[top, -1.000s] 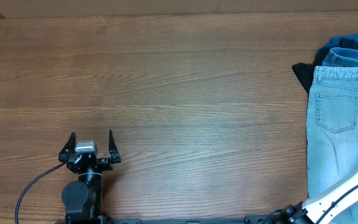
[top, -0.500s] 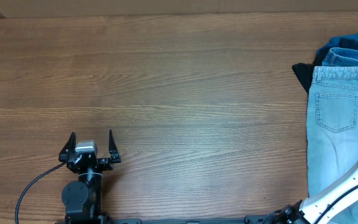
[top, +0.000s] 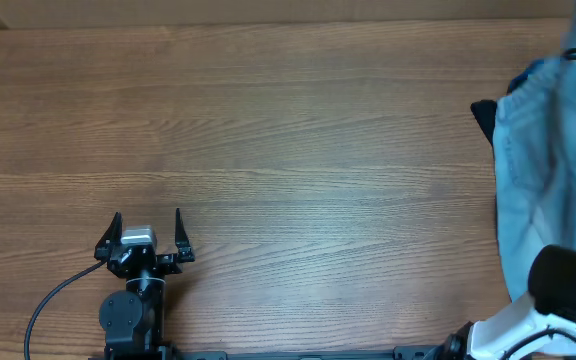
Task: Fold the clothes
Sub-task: 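Lift the grasped jeans with the right gripper toward table center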
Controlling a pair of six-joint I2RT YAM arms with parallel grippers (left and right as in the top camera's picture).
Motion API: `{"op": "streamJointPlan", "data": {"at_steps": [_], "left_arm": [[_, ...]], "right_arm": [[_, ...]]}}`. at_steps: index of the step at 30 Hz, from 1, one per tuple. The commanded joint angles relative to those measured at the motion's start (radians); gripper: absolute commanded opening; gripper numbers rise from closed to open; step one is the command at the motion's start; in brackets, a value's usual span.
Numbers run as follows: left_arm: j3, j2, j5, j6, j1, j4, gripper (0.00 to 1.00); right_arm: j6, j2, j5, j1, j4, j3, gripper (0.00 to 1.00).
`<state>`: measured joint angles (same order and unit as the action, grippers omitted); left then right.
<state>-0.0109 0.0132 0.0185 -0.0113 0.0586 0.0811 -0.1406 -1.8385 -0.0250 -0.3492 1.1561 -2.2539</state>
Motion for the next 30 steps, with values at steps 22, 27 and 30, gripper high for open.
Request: {"op": "streamJointPlan", "data": {"at_steps": [22, 27, 30], "left_arm": [[0.005, -0.009, -0.011, -0.019, -0.006, -0.004, 1.00], [0.005, -0.008, -0.011, -0.019, -0.006, -0.004, 1.00], [0.005, -0.009, -0.013, -0.018, -0.006, -0.006, 1.00]], "right_arm": [[0.119, 0.041, 0.184, 0.866, -0.174, -0.017, 0.04], [0.119, 0.030, 0.185, 0.866, -0.180, -0.016, 0.04], [0.119, 0.030, 0.185, 0.866, -0.170, -0.016, 0.04]]}}
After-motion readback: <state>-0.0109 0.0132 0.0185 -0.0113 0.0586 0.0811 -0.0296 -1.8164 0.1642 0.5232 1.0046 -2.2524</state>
